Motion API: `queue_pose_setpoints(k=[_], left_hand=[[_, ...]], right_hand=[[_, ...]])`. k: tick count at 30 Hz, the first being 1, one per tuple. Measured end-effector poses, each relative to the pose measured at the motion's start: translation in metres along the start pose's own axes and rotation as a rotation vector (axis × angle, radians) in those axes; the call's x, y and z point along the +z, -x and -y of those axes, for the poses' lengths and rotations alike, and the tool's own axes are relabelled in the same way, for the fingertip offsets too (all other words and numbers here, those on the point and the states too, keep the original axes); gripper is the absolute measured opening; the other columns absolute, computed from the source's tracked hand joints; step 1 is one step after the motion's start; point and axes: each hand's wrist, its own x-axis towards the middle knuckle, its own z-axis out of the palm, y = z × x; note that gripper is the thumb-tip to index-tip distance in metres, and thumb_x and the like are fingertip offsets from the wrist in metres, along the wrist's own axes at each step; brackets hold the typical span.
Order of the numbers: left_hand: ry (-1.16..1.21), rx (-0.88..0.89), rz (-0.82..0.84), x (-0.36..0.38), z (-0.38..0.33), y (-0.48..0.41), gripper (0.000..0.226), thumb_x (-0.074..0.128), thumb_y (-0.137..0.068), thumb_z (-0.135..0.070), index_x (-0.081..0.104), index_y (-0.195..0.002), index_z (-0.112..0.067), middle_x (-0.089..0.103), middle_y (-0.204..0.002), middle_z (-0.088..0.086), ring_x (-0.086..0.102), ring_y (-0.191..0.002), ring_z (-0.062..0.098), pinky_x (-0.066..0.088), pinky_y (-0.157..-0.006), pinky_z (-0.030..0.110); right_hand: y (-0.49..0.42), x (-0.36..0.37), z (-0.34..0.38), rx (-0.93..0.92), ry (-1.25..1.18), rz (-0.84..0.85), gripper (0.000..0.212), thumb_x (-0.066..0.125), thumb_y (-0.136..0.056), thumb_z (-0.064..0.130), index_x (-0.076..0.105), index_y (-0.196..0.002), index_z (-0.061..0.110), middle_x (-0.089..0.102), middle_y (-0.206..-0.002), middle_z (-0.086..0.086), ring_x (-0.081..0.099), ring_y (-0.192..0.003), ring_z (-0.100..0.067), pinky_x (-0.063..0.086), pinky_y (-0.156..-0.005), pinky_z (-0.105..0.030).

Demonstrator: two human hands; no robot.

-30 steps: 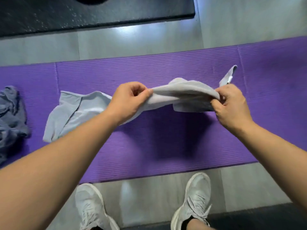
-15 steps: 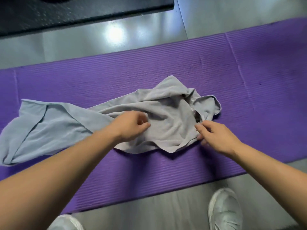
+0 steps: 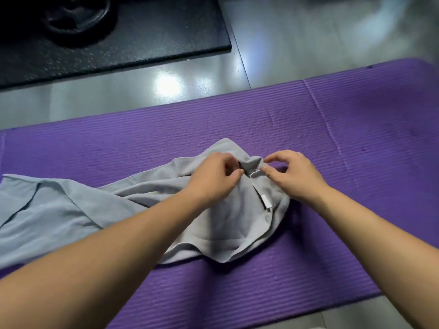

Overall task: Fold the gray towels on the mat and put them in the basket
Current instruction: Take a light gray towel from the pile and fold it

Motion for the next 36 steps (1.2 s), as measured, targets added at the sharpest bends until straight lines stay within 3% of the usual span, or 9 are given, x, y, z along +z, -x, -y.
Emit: queue_pose_setpoints(k=[3, 7, 12, 16, 20, 27, 30, 32, 36], left_hand=[[-0.235, -0.006, -0.167, -0.020, 0.029, 0.002, 0.032, 0.066, -0.091, -0.040, 0.064, -0.117, -0.022, 0.055, -0.118, 0.003, 0.051, -0.115, 0.025, 0.045, -0.098, 0.042], [-0.361, -0.244, -0.025, -0.046, 0.078, 0.007, 0.039, 0.054, -0.096, -0.057, 0.063, -0.121, -0.028, 0.056, -0.116, 0.004, 0.053, -0.118, 0.030, 0.045, -0.101, 0.047], [-0.230, -0.242, -0.120, -0.049, 0.095, 0.006, 0.034, 0.067, -0.091, -0.049, 0.066, -0.113, -0.023, 0.047, -0.109, 0.001, 0.047, -0.118, 0.029, 0.040, -0.105, 0.040], [-0.187, -0.384, -0.081, -0.049, 0.092, -0.004, 0.026, 0.065, -0.089, -0.054, 0.064, -0.094, -0.029, 0.065, -0.097, -0.004, 0.062, -0.101, 0.024, 0.047, -0.091, 0.038], [-0.134, -0.318, -0.036, -0.051, 0.079, -0.013, 0.025, 0.068, -0.091, -0.045, 0.068, -0.079, -0.023, 0.065, -0.071, -0.011, 0.059, -0.073, 0.012, 0.043, -0.083, 0.036], [-0.043, -0.279, 0.065, -0.046, 0.067, -0.023, 0.032, 0.078, -0.086, -0.045, 0.065, -0.102, -0.021, 0.065, -0.086, -0.007, 0.059, -0.072, 0.009, 0.047, -0.070, 0.028], [-0.059, -0.301, 0.131, -0.047, 0.071, -0.024, 0.027, 0.076, -0.088, -0.043, 0.068, -0.085, -0.018, 0.062, -0.071, -0.010, 0.054, -0.063, 0.007, 0.041, -0.061, 0.025], [0.178, -0.285, 0.101, -0.052, 0.070, -0.022, 0.023, 0.075, -0.091, -0.034, 0.065, -0.081, -0.016, 0.058, -0.064, -0.008, 0.048, -0.056, 0.006, 0.039, -0.058, 0.024], [0.461, -0.232, -0.044, -0.073, 0.058, -0.031, 0.015, 0.067, -0.098, -0.024, 0.060, -0.086, -0.018, 0.057, -0.073, 0.000, 0.047, -0.063, 0.010, 0.041, -0.058, 0.021]], right_hand=[[-0.009, 0.018, 0.019, -0.235, 0.062, 0.097, 0.039, 0.066, -0.082, 0.055, 0.071, -0.109, 0.029, 0.067, -0.110, 0.010, 0.058, -0.110, -0.018, 0.040, -0.103, -0.037], [-0.026, 0.039, 0.030, -0.189, 0.111, 0.169, 0.065, 0.062, -0.083, 0.062, 0.049, -0.139, 0.033, 0.057, -0.125, 0.001, 0.051, -0.121, -0.024, 0.040, -0.108, -0.045], [-0.044, 0.031, 0.024, -0.105, 0.145, 0.231, 0.004, 0.067, -0.088, 0.035, 0.065, -0.092, 0.035, 0.061, -0.076, 0.014, 0.061, -0.086, -0.018, 0.043, -0.075, -0.032], [-0.049, 0.000, 0.005, -0.021, 0.105, 0.061, 0.007, 0.070, -0.082, 0.026, 0.065, -0.081, 0.030, 0.063, -0.074, 0.012, 0.063, -0.080, -0.018, 0.040, -0.070, -0.029], [-0.050, -0.009, 0.011, -0.007, 0.060, 0.256, 0.035, 0.080, -0.075, 0.052, 0.066, -0.075, 0.021, 0.064, -0.069, 0.012, 0.060, -0.067, -0.007, 0.047, -0.066, -0.027], [-0.096, 0.014, 0.044, -0.112, 0.078, 0.271, 0.052, 0.076, -0.082, 0.051, 0.062, -0.123, 0.023, 0.058, -0.115, 0.002, 0.058, -0.100, -0.015, 0.048, -0.087, -0.031], [-0.106, 0.014, 0.041, -0.095, 0.230, 0.370, 0.039, 0.076, -0.083, 0.051, 0.067, -0.107, 0.022, 0.059, -0.102, 0.005, 0.058, -0.097, -0.016, 0.042, -0.083, -0.028], [-0.107, 0.011, 0.038, -0.125, 0.251, 0.439, 0.031, 0.073, -0.087, 0.048, 0.068, -0.086, 0.018, 0.064, -0.082, 0.006, 0.060, -0.083, -0.015, 0.044, -0.073, -0.028], [-0.104, -0.001, 0.039, -0.113, -0.274, 0.343, 0.032, 0.065, -0.097, 0.036, 0.060, -0.077, 0.011, 0.052, -0.064, 0.004, 0.041, -0.053, -0.005, 0.034, -0.052, -0.022]])
